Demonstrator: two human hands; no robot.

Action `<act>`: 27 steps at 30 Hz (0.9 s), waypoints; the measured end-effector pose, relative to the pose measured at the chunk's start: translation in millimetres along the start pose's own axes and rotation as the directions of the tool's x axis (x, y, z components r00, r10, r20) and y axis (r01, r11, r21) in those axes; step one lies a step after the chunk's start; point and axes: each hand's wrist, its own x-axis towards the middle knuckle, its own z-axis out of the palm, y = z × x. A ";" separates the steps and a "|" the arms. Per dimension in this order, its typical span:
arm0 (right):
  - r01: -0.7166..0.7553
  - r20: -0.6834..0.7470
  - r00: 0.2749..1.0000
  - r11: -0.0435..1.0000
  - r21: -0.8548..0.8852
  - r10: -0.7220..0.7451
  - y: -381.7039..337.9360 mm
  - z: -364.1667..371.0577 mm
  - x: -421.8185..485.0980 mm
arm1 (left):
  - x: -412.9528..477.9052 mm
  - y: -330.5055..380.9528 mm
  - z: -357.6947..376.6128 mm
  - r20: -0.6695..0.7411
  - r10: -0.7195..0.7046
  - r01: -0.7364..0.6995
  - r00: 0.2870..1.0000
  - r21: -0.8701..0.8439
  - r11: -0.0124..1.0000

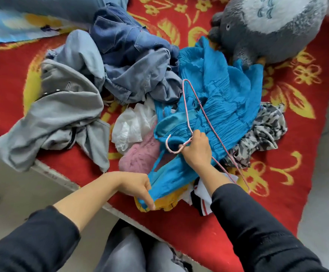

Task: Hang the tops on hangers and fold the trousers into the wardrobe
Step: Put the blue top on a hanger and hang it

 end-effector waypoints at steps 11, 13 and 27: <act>-0.206 -0.165 0.948 0.918 0.339 0.273 -21.4 -63.9 43.1 | -38.4 -29.3 -31.6 -0.911 -0.028 -0.090 0.411 -0.071 0.993; -0.194 -0.181 0.934 0.861 0.470 0.309 -26.0 -85.3 47.1 | -53.9 -18.7 -48.4 -0.994 0.000 -0.168 0.105 -0.018 0.986; 0.211 -0.490 0.751 0.542 0.813 0.443 -73.3 -311.0 -6.7 | -207.9 144.7 -124.8 -0.882 0.347 -0.476 -0.318 0.465 0.746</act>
